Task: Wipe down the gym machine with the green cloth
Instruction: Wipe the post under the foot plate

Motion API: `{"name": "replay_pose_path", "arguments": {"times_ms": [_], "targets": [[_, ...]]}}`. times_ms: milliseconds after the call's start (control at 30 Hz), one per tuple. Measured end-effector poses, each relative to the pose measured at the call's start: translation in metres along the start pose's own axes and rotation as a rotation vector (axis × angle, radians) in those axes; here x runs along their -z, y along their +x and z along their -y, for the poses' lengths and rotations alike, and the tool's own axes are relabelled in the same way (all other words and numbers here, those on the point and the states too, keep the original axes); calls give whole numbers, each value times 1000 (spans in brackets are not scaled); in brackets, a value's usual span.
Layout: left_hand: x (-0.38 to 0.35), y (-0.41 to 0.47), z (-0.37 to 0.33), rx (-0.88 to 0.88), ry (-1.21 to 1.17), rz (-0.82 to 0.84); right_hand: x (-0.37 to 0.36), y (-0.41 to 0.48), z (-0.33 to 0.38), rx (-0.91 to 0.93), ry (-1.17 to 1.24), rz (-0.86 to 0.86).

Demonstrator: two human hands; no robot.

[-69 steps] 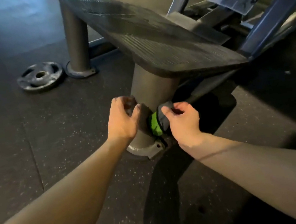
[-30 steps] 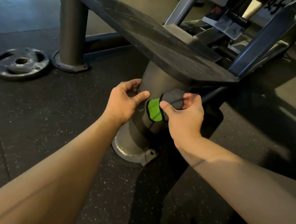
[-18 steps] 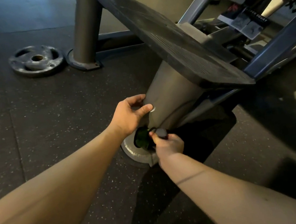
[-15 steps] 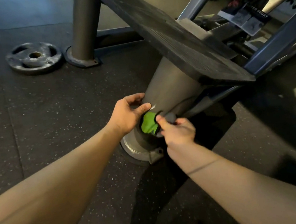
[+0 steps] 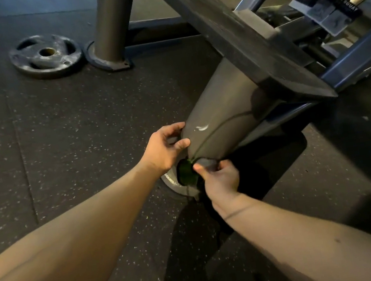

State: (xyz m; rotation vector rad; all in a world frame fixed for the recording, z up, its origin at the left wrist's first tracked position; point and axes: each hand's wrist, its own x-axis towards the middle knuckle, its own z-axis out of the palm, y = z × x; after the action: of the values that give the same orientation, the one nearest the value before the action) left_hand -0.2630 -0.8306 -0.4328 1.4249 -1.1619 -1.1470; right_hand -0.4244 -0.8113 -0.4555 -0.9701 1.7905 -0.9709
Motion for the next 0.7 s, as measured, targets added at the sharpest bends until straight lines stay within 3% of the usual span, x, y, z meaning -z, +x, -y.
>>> {"name": "replay_pose_path", "arguments": {"times_ms": [167,333,467,567,700], "targets": [[-7,-1,16,119,-101,-51,-25,1,-29,-192,25,244],[-2,4,26,179,-188,-20,-22,-6,9,-230,206,3],[2,6,28,165,-205,-24,13,11,59,-172,383,10],[0,7,29,193,-219,-44,10,16,52,-125,285,0],[-8,1,21,281,-171,-129,-22,-12,14,-260,209,21]]}}
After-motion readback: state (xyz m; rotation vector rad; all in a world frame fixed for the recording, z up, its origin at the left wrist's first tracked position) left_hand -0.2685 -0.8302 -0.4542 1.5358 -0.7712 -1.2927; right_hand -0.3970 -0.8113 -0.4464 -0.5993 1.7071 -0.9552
